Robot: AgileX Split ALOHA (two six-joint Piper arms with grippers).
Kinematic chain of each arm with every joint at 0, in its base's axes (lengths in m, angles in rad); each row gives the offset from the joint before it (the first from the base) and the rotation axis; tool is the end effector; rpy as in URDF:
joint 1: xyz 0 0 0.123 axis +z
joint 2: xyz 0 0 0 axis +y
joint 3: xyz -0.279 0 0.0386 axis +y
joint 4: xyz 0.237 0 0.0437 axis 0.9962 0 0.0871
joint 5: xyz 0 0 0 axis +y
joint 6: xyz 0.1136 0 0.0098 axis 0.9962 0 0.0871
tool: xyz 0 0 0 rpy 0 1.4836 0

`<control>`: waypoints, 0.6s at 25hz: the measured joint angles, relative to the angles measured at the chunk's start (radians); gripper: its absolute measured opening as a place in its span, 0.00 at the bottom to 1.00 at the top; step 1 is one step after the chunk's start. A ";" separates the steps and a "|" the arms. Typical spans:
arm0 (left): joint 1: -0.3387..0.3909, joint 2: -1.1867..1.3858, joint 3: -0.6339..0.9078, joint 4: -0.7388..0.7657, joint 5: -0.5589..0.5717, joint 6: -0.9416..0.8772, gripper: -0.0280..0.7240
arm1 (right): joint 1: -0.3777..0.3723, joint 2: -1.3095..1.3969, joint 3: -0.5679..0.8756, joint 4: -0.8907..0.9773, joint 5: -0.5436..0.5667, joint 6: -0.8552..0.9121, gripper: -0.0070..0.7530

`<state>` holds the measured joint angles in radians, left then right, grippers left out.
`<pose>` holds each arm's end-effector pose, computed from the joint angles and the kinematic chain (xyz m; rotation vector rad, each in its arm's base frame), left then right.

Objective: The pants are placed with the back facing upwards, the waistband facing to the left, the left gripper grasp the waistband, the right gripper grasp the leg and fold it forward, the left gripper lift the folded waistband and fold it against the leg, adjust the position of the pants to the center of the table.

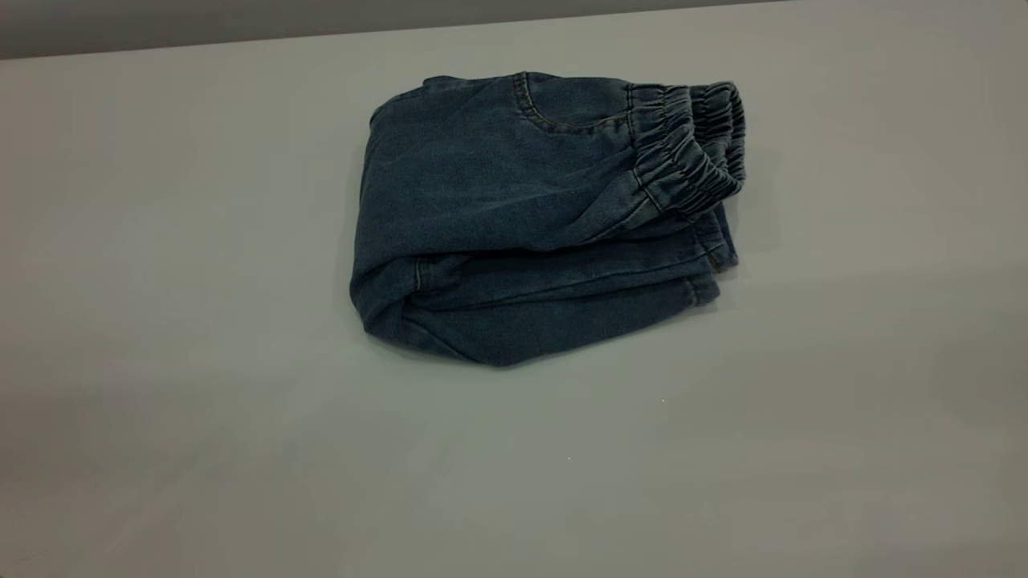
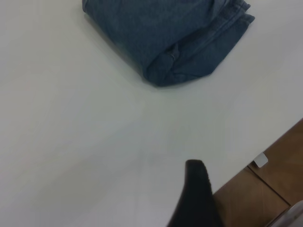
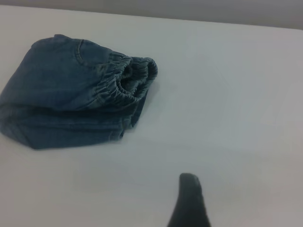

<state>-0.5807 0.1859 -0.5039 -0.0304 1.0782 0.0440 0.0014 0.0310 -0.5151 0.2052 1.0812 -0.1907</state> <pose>0.0263 -0.0209 0.2570 0.6941 2.1547 -0.3259 0.0100 0.0205 0.2652 -0.2081 2.0550 0.1307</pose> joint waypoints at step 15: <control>0.281 -0.095 -0.001 0.000 0.002 0.000 0.68 | 0.013 0.000 0.000 -0.002 0.000 0.000 0.62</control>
<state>-0.2994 0.0907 -0.5048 -0.0304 1.0802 0.0440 0.0142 0.0310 -0.5151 0.2033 1.0812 -0.1907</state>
